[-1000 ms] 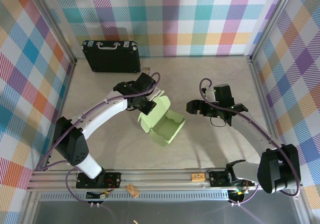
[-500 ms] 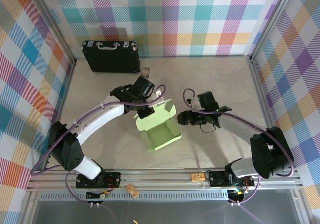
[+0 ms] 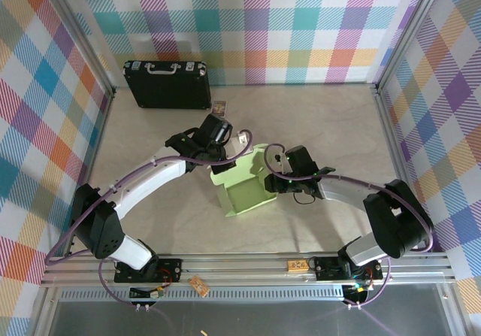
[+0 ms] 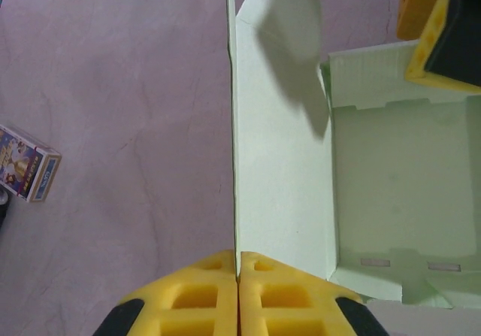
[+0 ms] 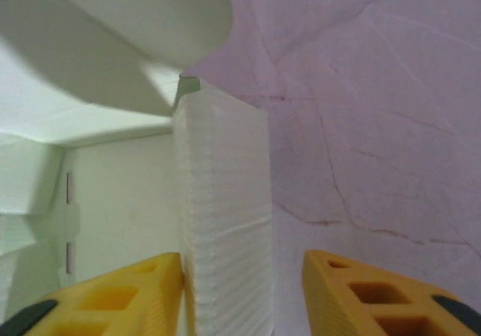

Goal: Fold the paper box

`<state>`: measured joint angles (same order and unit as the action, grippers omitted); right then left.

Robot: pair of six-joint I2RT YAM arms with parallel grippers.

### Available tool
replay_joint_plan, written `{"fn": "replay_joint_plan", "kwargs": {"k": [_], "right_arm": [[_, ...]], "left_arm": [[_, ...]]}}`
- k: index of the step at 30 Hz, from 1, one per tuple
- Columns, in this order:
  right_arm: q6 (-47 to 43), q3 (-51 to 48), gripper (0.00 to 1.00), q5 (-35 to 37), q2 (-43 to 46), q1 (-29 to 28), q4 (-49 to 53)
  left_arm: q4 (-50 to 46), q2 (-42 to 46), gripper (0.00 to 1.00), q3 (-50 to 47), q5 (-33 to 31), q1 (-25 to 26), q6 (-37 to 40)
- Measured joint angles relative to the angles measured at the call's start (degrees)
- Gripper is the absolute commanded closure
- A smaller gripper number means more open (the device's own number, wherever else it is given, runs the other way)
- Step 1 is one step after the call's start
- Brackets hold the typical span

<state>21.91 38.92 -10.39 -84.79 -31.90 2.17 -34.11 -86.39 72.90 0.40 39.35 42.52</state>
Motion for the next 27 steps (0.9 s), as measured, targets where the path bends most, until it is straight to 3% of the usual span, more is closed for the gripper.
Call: {"fn": "replay_joint_plan", "kwargs": {"k": [4,7,10,17,23,27], "right_arm": [[-0.17,0.00,0.71,1.62,-0.81,-0.61,-1.90],[-0.24,0.00,0.78,3.41,-1.20,-1.40,-2.62],[-0.09,0.00,0.82,5.11,-1.90,-1.95,-2.82],[0.79,-1.75,0.90,8.76,-2.16,-2.95,-5.42],[1.40,-3.34,0.92,12.72,-0.70,-3.93,-6.84],[1.68,-4.50,0.93,15.37,1.75,-4.96,-6.78]], "left_arm": [[0.39,0.00,0.82,0.00,0.72,0.00,0.31],[1.03,0.00,0.57,0.00,0.81,0.00,-1.53],[2.67,0.39,0.40,-0.24,0.79,0.00,-4.59],[13.22,14.05,0.19,-9.86,-3.98,0.00,-22.34],[11.30,31.17,0.20,-17.79,-13.81,-0.74,-48.00],[8.68,40.79,0.25,-30.27,-14.45,-1.31,-63.47]]}}
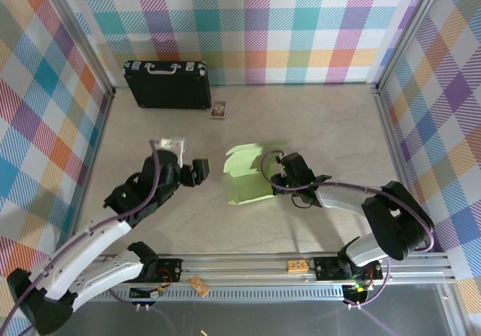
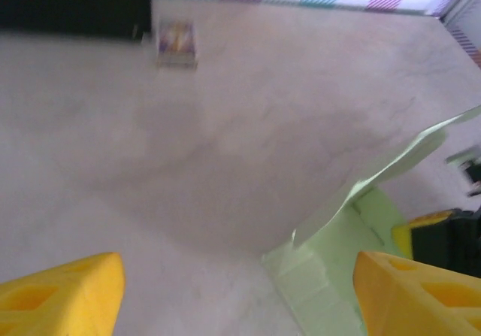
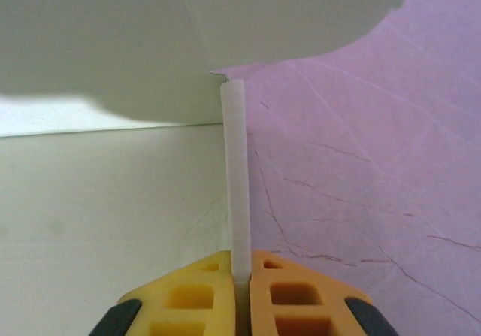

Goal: Fold the paper box

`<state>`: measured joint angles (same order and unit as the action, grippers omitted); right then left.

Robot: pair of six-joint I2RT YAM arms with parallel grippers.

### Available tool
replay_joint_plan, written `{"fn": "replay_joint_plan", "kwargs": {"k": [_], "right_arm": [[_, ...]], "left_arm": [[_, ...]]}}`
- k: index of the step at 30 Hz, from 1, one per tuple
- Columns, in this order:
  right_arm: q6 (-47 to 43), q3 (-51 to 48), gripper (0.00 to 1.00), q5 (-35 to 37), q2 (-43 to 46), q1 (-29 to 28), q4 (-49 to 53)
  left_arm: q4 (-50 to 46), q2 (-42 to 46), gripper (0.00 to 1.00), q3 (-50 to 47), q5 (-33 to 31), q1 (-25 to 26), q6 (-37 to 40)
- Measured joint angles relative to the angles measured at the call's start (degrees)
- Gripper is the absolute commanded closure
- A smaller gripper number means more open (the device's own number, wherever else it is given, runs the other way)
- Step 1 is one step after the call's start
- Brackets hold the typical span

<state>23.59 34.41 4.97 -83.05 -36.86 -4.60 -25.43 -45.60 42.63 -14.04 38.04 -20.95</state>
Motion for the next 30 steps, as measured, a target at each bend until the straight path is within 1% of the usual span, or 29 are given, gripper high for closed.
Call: {"fn": "replay_joint_plan", "kwargs": {"k": [1,4,6,8,11,15,18,21,25,28,30], "right_arm": [[0.09,-0.17,0.93,0.44,0.55,-0.17,0.02],[0.52,-0.50,0.94,1.92,1.92,-0.70,0.04],[1.05,-0.68,0.94,2.40,2.19,-0.96,0.04],[1.27,-0.83,0.94,2.82,2.21,-1.11,0.11],[1.51,-0.94,0.94,3.43,2.21,-1.53,0.15],[2.32,-0.94,0.94,3.61,2.21,-2.12,0.15],[2.86,-0.94,0.94,3.63,2.10,-2.49,0.22],[3.26,-0.94,0.94,3.82,2.03,-2.78,0.44],[3.89,-0.90,0.94,4.02,1.14,-2.97,0.74],[4.28,-0.87,0.94,4.04,0.33,-2.97,0.98],[4.52,-0.87,0.94,4.04,0.09,-2.97,1.16]], "left_arm": [[0.09,1.97,0.25,-3.76,0.50,-0.02,-3.23],[1.40,7.26,0.29,-16.79,4.90,-0.37,-13.18],[4.76,7.96,0.30,-23.15,8.31,-0.37,-18.80],[8.04,6.64,0.33,-25.99,10.62,-0.37,-22.91],[14.93,2.45,0.36,-26.32,12.44,-0.37,-26.95],[29.83,-4.24,0.38,-27.87,15.91,-0.37,-31.19],[37.33,-8.92,0.41,-28.61,17.97,-0.35,-33.11],[43.34,-13.29,0.44,-28.63,19.45,-0.28,-34.27],[49.35,-16.33,0.47,-29.29,20.61,0.09,-35.47],[52.00,-17.07,0.53,-29.73,21.09,0.48,-36.13],[53.35,-17.64,0.59,-29.75,21.20,0.79,-36.52]]}}
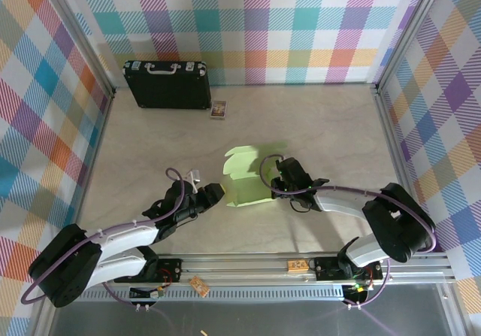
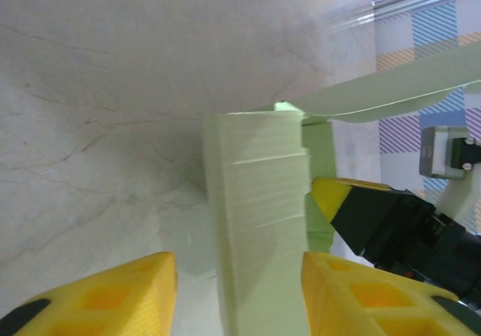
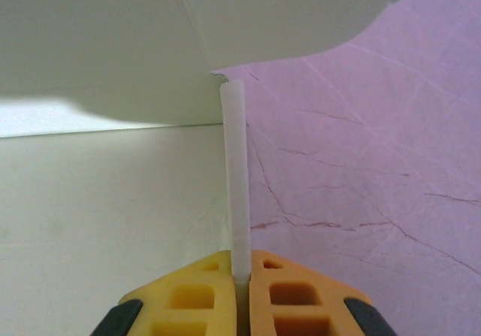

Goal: Fold the paper box

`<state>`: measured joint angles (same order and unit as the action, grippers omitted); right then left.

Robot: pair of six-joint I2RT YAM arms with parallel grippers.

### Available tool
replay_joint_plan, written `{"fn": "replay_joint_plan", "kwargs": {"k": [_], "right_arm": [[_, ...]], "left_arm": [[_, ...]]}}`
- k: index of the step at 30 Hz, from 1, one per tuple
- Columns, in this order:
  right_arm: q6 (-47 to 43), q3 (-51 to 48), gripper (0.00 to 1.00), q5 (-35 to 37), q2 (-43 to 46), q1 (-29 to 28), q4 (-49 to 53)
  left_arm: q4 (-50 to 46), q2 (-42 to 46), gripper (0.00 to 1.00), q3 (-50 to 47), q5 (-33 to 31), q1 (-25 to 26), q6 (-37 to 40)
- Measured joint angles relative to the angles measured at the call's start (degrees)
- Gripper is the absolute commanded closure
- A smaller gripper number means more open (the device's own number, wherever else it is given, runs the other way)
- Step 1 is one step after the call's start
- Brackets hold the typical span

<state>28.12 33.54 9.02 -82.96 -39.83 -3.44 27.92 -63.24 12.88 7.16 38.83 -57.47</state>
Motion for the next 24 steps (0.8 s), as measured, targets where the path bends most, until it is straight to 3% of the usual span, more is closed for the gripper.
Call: {"fn": "replay_joint_plan", "kwargs": {"k": [15,24], "right_arm": [[1.49,1.81,0.95,0.70,-0.52,-1.14,1.42],[1.53,2.71,0.95,2.38,-1.55,-1.90,2.73]], "left_arm": [[7.82,-8.09,0.76,0.00,0.50,1.95,-0.22],[8.96,-12.66,0.77,1.44,-0.35,3.13,-0.11]]}}
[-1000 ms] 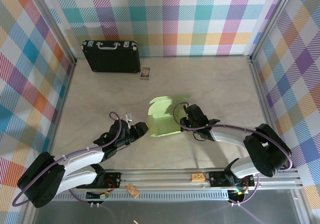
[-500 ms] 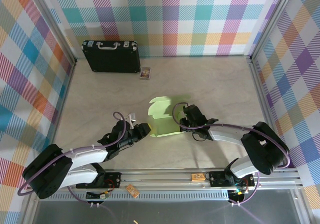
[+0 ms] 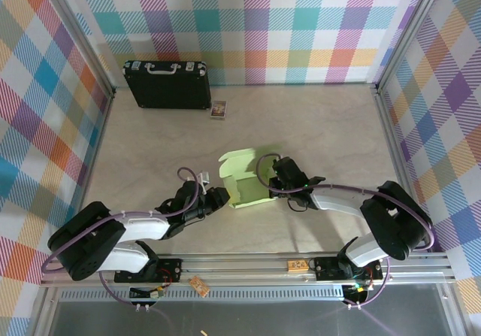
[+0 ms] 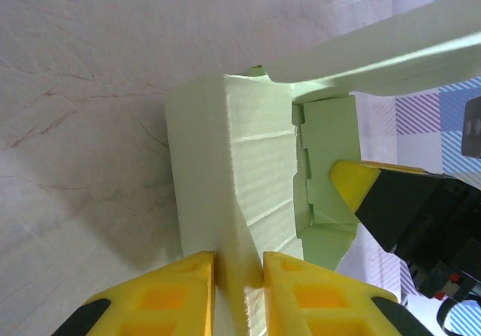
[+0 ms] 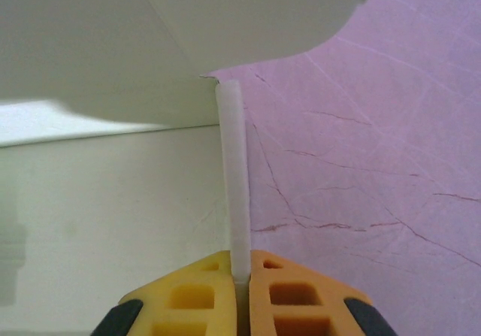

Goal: Fold the paper box

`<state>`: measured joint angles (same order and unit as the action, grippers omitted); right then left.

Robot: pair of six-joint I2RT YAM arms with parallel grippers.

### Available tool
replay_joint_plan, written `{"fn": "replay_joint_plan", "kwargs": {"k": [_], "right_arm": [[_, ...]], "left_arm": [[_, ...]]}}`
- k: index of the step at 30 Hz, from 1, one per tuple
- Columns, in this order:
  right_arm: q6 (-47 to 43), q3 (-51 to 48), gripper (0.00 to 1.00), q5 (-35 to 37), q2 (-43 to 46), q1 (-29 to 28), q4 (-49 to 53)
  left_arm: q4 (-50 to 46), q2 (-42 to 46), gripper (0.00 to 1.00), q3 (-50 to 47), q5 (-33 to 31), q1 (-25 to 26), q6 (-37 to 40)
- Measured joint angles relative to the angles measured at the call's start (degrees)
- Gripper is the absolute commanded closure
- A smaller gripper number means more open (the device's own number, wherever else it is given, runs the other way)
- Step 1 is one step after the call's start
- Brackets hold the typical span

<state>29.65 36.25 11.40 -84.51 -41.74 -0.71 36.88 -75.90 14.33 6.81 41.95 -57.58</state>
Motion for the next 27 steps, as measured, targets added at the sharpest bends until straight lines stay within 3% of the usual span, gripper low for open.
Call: {"fn": "replay_joint_plan", "kwargs": {"k": [11,21,27], "right_arm": [[1.40,1.38,0.95,1.95,-1.53,-1.42,0.35],[2.14,2.47,0.95,3.34,-2.08,-2.51,1.62],[3.54,2.82,0.95,3.41,-2.08,-3.34,2.12]], "left_arm": [[-2.01,-2.58,0.73,3.48,-2.47,1.49,1.68],[-14.95,-3.28,0.67,9.16,-7.17,3.43,5.62],[-21.44,-5.31,0.71,11.47,-10.82,4.57,7.15]]}}
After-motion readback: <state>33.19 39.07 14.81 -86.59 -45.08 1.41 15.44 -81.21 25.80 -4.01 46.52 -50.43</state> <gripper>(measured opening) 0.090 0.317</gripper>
